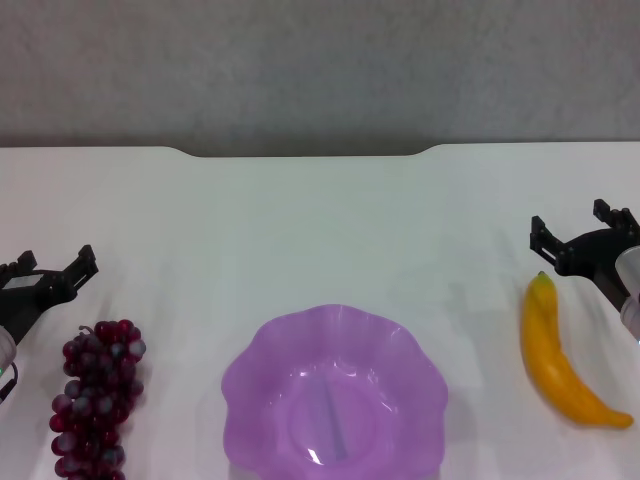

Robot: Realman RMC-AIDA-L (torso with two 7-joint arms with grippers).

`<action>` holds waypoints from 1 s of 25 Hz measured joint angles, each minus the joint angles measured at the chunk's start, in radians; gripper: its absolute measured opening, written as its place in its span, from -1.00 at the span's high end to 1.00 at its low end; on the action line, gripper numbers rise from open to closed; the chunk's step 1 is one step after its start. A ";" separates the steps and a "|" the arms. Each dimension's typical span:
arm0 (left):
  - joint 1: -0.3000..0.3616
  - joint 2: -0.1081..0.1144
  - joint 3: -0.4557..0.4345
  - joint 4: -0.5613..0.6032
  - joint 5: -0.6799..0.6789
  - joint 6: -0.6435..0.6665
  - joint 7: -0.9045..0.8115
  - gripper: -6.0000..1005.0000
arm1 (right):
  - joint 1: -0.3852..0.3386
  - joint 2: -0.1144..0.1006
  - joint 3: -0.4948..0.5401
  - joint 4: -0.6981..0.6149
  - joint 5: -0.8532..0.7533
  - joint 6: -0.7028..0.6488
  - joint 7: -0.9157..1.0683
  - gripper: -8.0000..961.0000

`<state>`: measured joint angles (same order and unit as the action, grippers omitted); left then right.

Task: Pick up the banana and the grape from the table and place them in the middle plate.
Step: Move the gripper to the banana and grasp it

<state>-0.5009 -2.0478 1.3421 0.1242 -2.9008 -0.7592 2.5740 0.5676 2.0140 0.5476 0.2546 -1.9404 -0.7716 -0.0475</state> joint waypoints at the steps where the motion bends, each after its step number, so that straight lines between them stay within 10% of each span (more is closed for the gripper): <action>1: 0.000 0.000 0.000 0.000 0.000 0.000 0.000 -0.75 | 0.000 0.000 0.000 0.000 0.000 0.000 0.000 -0.85; 25: 0.014 0.001 0.000 0.000 0.000 0.000 0.006 -0.74 | 0.055 -0.019 0.007 0.067 -0.003 0.121 -0.009 -0.84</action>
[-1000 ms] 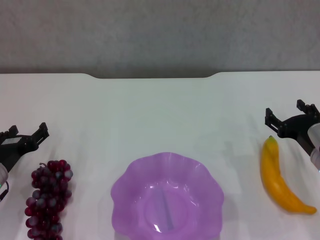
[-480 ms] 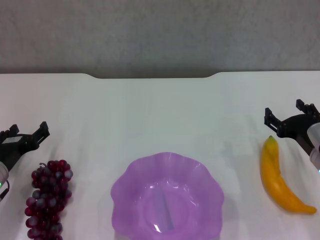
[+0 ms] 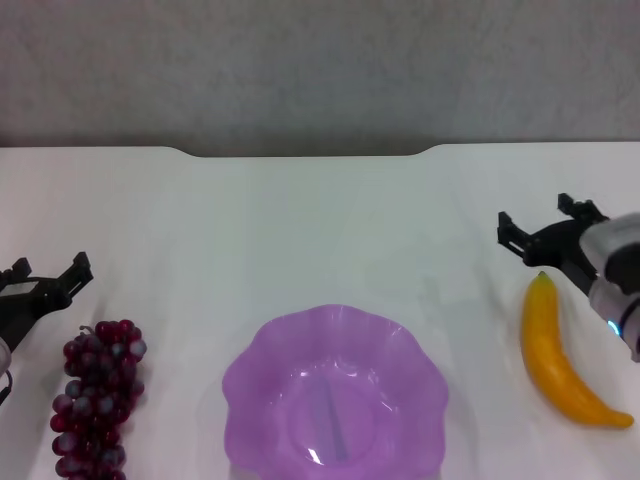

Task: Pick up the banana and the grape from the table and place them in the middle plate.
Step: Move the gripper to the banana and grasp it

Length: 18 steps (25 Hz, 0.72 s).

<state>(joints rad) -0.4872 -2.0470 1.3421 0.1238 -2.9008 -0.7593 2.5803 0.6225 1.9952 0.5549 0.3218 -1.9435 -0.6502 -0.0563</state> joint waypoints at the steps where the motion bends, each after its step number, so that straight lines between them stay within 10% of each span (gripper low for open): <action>1: 0.001 0.000 0.000 0.000 0.000 0.000 0.002 -0.74 | 0.011 -0.008 0.006 0.011 0.000 0.036 0.000 -0.84; 8: 0.012 0.002 0.000 0.000 0.000 0.000 0.006 -0.74 | 0.054 -0.107 0.081 0.202 0.000 0.352 -0.043 -0.84; 11: 0.013 0.002 0.000 0.000 0.000 0.002 0.008 -0.74 | -0.011 -0.150 0.296 0.378 -0.001 0.577 -0.220 -0.84; 15: 0.013 0.002 0.000 0.000 0.000 0.003 0.013 -0.74 | -0.067 -0.140 0.561 0.476 -0.017 0.828 -0.390 -0.84; 18: 0.013 0.002 0.000 0.000 0.000 0.004 0.014 -0.74 | -0.109 -0.088 0.854 0.543 -0.108 1.083 -0.488 -0.84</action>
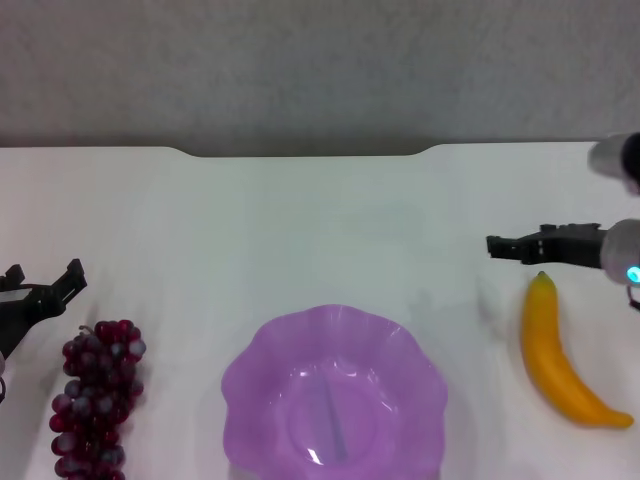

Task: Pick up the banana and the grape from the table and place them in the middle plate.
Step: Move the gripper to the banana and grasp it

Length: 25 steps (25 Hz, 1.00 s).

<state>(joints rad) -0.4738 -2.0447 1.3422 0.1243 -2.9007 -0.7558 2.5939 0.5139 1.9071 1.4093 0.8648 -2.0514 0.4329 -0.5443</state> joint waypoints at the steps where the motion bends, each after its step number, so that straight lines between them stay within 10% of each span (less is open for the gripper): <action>1: 0.000 0.000 0.000 0.000 0.000 0.001 0.000 -0.74 | -0.004 0.017 0.089 0.016 -0.049 0.075 -0.007 -0.84; 8: -0.004 0.000 0.000 0.000 0.000 -0.001 0.002 -0.74 | 0.071 0.087 0.452 0.032 -0.393 0.422 0.047 -0.84; 25: -0.009 0.000 0.000 0.002 0.000 -0.003 0.002 -0.74 | 0.255 0.096 0.420 -0.177 -0.611 0.516 0.146 -0.83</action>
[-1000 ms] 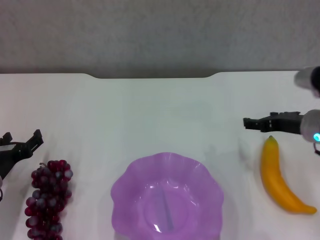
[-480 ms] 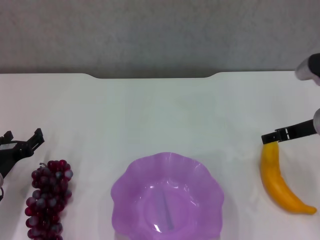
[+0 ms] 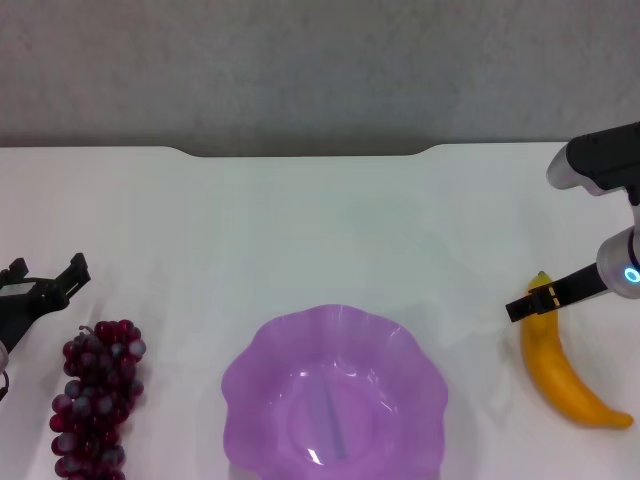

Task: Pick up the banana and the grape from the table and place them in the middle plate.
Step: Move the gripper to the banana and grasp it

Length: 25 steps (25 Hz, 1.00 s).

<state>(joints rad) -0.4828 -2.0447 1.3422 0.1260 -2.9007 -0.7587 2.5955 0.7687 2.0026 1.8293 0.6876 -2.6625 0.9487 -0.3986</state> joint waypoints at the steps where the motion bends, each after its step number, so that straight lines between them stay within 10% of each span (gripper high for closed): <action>1: 0.000 0.000 0.000 0.001 0.000 0.000 0.000 -0.74 | -0.001 0.000 -0.002 -0.001 0.000 0.000 0.000 -0.83; 25: -0.002 0.000 0.000 0.003 0.000 -0.001 0.000 -0.74 | 0.052 0.001 -0.054 -0.143 -0.001 -0.038 0.006 -0.84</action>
<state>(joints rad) -0.4847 -2.0448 1.3422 0.1289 -2.9007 -0.7593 2.5955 0.8207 2.0040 1.7757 0.5448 -2.6631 0.9102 -0.3923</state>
